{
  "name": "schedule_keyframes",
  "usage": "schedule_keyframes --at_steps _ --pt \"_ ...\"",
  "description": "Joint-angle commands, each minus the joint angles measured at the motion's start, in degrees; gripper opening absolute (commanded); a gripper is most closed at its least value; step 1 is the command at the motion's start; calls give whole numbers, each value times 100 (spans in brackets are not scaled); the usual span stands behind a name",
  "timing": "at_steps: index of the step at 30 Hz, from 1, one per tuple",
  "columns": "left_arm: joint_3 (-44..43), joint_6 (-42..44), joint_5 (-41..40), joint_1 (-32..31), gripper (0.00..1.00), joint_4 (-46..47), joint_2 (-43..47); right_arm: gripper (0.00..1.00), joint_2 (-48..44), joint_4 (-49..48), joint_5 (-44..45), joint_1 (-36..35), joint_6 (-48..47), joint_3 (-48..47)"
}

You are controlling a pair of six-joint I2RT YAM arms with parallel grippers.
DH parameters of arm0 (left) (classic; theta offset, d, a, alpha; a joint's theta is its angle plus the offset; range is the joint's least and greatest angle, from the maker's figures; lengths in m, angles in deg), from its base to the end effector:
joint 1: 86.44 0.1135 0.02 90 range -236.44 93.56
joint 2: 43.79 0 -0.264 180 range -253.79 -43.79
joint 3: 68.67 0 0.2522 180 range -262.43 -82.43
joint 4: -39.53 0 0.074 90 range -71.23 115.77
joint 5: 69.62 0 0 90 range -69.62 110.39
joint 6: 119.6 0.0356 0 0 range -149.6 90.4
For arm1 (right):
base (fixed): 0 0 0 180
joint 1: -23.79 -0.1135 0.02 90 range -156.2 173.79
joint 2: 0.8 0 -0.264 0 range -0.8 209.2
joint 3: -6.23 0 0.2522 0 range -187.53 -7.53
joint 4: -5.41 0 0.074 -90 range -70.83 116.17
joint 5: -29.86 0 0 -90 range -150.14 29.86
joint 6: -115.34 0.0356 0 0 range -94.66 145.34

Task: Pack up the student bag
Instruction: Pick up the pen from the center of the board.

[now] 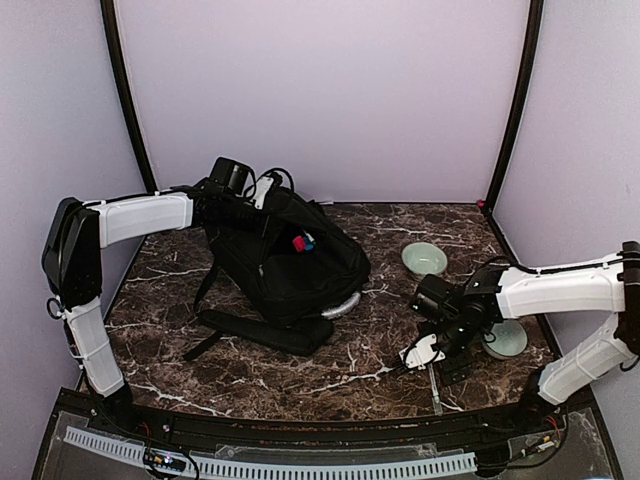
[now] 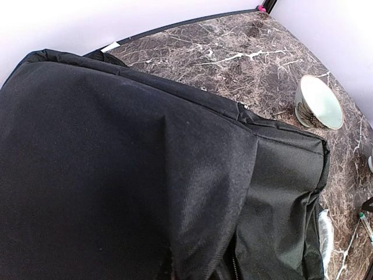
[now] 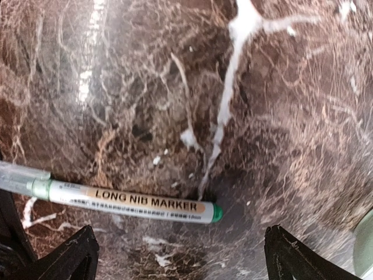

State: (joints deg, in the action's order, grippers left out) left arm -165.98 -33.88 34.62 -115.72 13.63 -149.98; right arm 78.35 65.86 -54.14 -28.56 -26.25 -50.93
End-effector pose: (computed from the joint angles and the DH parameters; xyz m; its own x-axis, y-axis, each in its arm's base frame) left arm 0.3724 -0.2189 0.2662 -0.5447 0.2225 -0.8086 0.6113 0.7654 -0.2012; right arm 0.1364 0.1708 0.1699 0.2342 -0.9722 -0.0005 -0.9585 -0.2308 -0.1675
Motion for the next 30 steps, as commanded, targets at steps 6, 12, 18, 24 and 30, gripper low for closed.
schedule_keyframes --at_steps 6,12,18,24,30 --pt "-263 49 351 -156 3 132 314 99 448 -651 -144 -440 395 -168" --pt "-259 36 368 -157 4 140 309 99 1062 -1014 -600 -460 1206 -693" --pt "-261 55 360 -165 4 138 327 99 1776 -1441 -637 -451 2098 -1014" --pt "-251 60 360 -162 4 137 336 99 1904 -1564 -956 -451 2432 -1093" --pt "-252 54 360 -163 4 137 327 99 2033 -1529 -543 -432 2518 -1021"
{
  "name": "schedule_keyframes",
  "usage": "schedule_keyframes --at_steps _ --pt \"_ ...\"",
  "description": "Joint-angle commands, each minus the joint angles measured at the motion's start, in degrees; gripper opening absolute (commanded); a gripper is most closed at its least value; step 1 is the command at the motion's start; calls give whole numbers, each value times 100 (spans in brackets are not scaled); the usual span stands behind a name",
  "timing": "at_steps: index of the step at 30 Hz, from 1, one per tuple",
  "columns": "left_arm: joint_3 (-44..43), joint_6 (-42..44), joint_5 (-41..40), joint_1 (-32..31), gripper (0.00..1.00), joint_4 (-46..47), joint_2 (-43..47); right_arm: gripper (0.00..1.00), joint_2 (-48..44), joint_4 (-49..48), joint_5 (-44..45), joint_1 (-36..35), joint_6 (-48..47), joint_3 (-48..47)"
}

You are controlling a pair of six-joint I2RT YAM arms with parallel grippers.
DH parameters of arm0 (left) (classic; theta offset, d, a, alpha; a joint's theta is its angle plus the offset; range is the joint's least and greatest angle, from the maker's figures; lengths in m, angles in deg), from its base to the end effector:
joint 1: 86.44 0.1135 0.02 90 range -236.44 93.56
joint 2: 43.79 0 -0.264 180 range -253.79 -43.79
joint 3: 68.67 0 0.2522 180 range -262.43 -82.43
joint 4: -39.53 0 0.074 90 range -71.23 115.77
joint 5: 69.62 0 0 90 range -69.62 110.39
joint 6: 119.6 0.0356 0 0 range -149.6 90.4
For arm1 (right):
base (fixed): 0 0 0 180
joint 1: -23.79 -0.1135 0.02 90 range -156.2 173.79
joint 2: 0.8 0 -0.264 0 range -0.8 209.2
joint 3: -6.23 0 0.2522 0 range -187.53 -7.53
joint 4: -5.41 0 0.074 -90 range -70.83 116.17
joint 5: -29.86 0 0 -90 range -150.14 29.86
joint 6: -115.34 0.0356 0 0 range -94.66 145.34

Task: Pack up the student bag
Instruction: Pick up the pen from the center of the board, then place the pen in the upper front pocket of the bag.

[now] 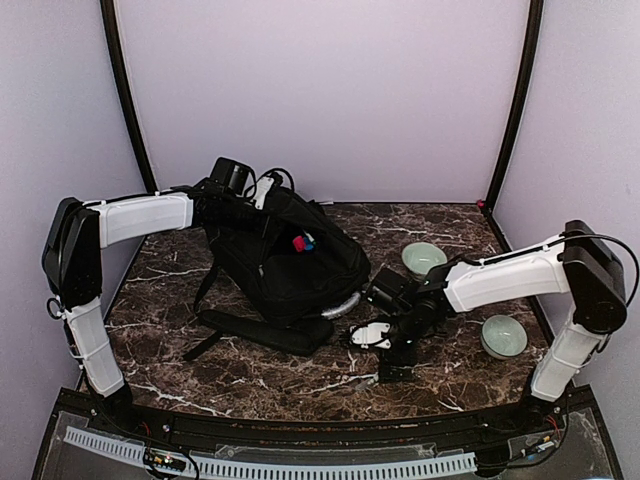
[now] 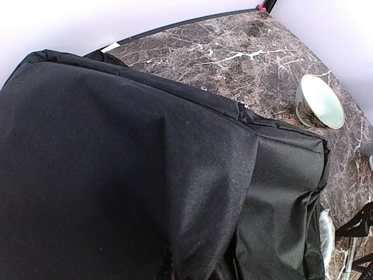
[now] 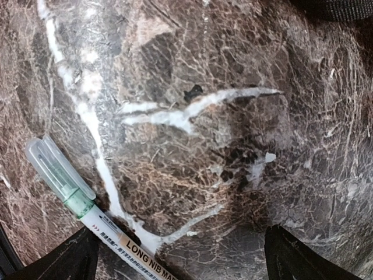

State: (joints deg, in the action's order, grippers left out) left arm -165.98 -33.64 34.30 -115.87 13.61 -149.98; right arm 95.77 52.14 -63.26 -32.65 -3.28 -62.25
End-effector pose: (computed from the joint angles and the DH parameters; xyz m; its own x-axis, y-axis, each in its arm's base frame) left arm 0.3720 -0.2197 0.2661 -0.5416 0.2270 -0.8094 0.6123 0.7662 -0.1948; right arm 0.1650 0.2522 0.1513 -0.0660 -0.9647 -0.2550 -0.9929 0.0889 -0.0793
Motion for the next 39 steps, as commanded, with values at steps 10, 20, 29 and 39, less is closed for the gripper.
schedule_keyframes --at_steps 10,20,29,39 --pt "-252 69 330 -150 3 135 325 98 1230 627 -34 525 455 -431" --pt "-251 88 331 -150 3 120 248 33 1163 546 103 144 632 -330" --pt "-258 104 295 -144 3 106 230 6 499 836 248 167 834 -193" --pt "-259 113 332 -150 3 124 249 0 -109 1392 -895 697 984 -1380"
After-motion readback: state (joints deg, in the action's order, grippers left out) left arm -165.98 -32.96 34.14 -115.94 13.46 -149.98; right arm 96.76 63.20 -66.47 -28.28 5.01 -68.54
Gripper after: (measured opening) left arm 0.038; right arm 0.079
